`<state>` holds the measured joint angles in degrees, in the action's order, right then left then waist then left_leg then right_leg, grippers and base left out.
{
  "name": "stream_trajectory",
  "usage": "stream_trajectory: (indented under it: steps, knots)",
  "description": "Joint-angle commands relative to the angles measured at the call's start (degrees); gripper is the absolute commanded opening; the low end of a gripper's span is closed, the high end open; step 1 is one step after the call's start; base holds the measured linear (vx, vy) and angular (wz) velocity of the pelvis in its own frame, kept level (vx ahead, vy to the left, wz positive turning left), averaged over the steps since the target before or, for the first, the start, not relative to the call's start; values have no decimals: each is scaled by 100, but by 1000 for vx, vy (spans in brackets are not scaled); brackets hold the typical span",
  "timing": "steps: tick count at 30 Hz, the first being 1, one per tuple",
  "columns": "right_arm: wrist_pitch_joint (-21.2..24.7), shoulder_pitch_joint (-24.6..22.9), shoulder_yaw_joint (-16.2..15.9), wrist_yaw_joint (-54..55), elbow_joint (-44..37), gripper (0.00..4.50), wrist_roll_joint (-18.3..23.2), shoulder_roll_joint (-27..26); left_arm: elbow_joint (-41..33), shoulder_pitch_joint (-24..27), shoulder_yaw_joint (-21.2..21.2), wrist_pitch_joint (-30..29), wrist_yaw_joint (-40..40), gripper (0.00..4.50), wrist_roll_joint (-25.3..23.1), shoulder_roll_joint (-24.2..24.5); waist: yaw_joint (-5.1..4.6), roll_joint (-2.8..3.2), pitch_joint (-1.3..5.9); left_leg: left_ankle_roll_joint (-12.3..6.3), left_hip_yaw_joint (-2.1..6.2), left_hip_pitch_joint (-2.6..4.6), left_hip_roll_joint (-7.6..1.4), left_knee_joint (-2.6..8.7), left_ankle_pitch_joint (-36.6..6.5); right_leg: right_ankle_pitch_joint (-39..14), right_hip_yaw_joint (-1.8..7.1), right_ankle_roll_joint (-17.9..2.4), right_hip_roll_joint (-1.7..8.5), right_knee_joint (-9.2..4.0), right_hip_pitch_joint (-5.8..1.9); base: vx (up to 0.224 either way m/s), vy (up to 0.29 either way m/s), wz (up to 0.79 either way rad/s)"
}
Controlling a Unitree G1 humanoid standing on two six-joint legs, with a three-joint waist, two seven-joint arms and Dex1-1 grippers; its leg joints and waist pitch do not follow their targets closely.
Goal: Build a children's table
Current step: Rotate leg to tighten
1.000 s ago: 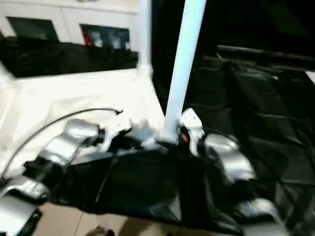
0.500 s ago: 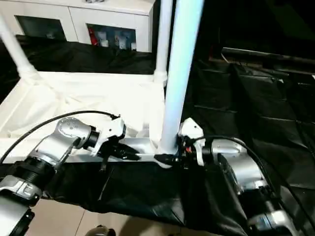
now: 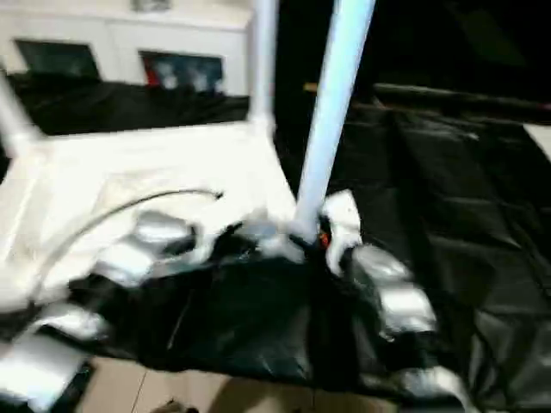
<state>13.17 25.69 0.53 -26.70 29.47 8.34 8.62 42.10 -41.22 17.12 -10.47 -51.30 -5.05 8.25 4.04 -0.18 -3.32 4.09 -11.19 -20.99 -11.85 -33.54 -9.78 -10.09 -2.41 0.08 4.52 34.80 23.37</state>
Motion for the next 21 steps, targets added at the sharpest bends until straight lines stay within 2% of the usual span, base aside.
stream_trajectory:
  steps: [1,2,6,8,9,10,13,16,19,21]
  knots:
    - [120,52,-127,433,546,280,-12,-363,-150,-225,-125,143,283,0,248,-460,-14,-16,367,114,91,63,-67,408,-1656,-2114,164,-952,306,-534,-239,0,0,0]
    - [-26,173,-75,504,725,280,-33,-469,-127,-229,-96,196,333,0,191,-524,-44,-6,369,67,88,52,-63,403,-1646,-2010,166,-976,301,-538,-244,0,0,0]
    - [-391,392,-48,390,982,280,-65,-617,-108,-204,-63,231,296,0,158,-573,-65,28,389,-32,85,45,-67,398,-1580,-1725,166,-1061,293,-513,-257,0,0,0]
    - [-492,445,-93,139,962,336,-28,-595,-116,-157,-36,312,155,0,168,-468,-73,27,391,-63,78,43,-67,394,-1579,-1627,163,-1110,289,-507,-264,0,0,0]
    - [-528,460,-113,78,971,336,-32,-582,-117,-144,-39,330,120,0,172,-441,-72,28,393,-78,79,41,-69,395,-1583,-1607,163,-1121,291,-503,-267,0,0,0]
    - [-548,469,-120,58,981,359,-36,-578,-116,-139,-42,337,108,0,172,-433,-81,26,395,-98,80,37,-70,397,-1571,-1560,161,-1141,286,-496,-273,0,0,0]
    - [-731,392,-312,-402,824,377,-133,-342,-251,-18,-18,494,-319,0,273,-248,-74,22,405,-152,75,36,-75,387,-1476,-1376,165,-1218,291,-476,-280,0,0,0]
    - [-795,254,-430,-1118,601,377,-87,-20,-543,167,36,574,-959,0,426,-28,-52,13,415,-273,66,21,-90,372,-1329,-1064,170,-1329,295,-440,-309,0,0,0]
    - [-728,77,-592,-2038,275,377,45,422,-768,310,164,653,-1541,0,500,236,-39,24,414,-369,60,20,-94,363,-1227,-792,167,-1430,281,-412,-328,0,0,0]
    - [-653,-13,-689,-2475,92,377,114,630,-834,347,165,650,-1737,0,550,331,-35,36,411,-406,51,27,-113,363,-1253,-753,167,-1499,280,-400,-312,0,0,0]
